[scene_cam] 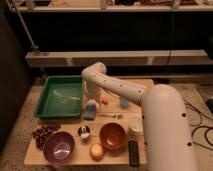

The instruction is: Place sponge in plastic cup

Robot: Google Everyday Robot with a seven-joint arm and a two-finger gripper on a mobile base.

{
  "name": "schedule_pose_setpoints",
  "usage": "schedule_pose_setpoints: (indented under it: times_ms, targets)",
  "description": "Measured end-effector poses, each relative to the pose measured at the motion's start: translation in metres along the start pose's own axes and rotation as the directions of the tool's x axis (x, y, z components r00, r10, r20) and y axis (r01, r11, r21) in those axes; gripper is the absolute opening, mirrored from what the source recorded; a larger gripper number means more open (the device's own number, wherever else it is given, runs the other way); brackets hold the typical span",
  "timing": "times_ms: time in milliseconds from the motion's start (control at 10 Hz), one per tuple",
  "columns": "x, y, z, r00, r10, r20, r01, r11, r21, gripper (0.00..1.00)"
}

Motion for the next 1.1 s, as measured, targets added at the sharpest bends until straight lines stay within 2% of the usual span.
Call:
schedule_pose_setpoints:
  times_ms: [900, 1000, 1100]
  targets:
    - [-0.007, -0.008, 0.024, 0.999, -0.005, 0.039, 0.005, 1.0, 0.011, 0.64]
    - [-0.008, -0.007, 0.027, 0.999, -0.004, 0.048, 0.004, 1.0, 0.012, 0.62]
    - [-0.01, -0.007, 0.03, 0.998, -0.005, 0.06, 0.004, 1.0, 0.01, 0.54]
